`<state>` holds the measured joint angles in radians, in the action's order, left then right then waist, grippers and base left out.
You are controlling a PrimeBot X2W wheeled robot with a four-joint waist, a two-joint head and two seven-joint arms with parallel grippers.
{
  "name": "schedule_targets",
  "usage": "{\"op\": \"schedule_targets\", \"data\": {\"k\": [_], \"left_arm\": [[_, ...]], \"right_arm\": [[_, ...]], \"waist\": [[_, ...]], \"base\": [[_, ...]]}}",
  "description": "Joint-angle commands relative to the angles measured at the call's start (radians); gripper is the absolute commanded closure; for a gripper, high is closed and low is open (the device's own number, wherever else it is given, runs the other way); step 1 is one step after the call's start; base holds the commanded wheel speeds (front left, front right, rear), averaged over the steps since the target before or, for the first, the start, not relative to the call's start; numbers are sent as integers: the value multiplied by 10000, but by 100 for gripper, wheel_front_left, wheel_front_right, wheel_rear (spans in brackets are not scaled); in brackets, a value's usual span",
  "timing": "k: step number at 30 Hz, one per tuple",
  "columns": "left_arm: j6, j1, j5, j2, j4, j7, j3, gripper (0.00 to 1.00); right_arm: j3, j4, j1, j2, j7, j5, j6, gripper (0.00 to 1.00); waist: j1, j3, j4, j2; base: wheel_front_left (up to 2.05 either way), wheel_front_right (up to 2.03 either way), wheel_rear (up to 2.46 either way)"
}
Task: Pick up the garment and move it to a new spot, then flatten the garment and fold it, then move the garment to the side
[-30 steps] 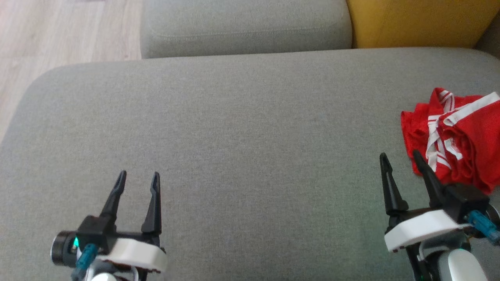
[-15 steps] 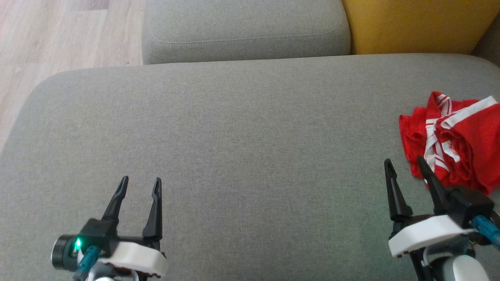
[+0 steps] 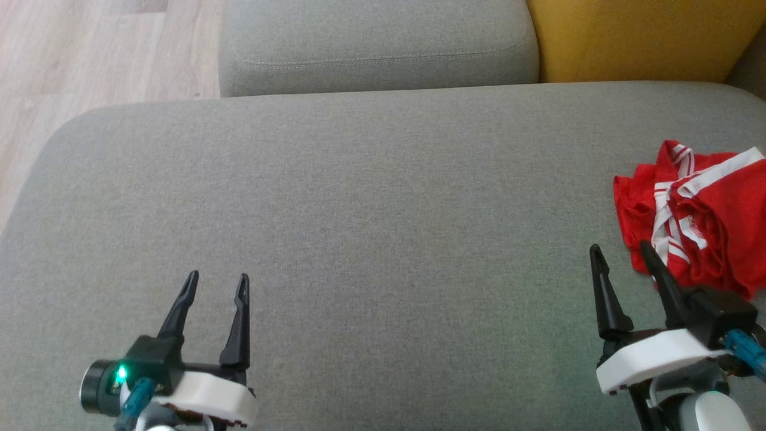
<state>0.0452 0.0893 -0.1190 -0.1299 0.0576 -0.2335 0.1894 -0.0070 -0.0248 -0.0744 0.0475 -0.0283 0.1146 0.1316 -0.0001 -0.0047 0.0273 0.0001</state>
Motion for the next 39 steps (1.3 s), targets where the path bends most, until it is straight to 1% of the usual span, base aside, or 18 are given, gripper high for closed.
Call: {"op": "schedule_targets", "data": {"k": [1,13,14,17,39], "left_arm": [[101,-467,-68,-183,-310,-13,-254,0],[143,-598,-116,-229,-236,-48,-145,0],[76,-20,-8,-60,110,-2,211,100],[75,188,-20,40,621,2,272,100],[-245,-190,-2752,79,859,511,-181,100]], "right_arm": [[209,-396,265,28,-41,42,-9,0],[260,-412,304,28,-53,208,-9,0],[18,40,0,-4,-69,175,0,100],[45,580,-98,-8,-71,192,0,100],[13,942,231,120,-77,2933,-2,100]], "waist": [[1,-1,21,-1],[1,15,96,-1],[1,14,98,-1],[1,15,99,-1],[1,26,34,-1]], "base": [[0,0,0],[0,0,0],[0,0,0],[0,0,0],[0,0,0]]}}
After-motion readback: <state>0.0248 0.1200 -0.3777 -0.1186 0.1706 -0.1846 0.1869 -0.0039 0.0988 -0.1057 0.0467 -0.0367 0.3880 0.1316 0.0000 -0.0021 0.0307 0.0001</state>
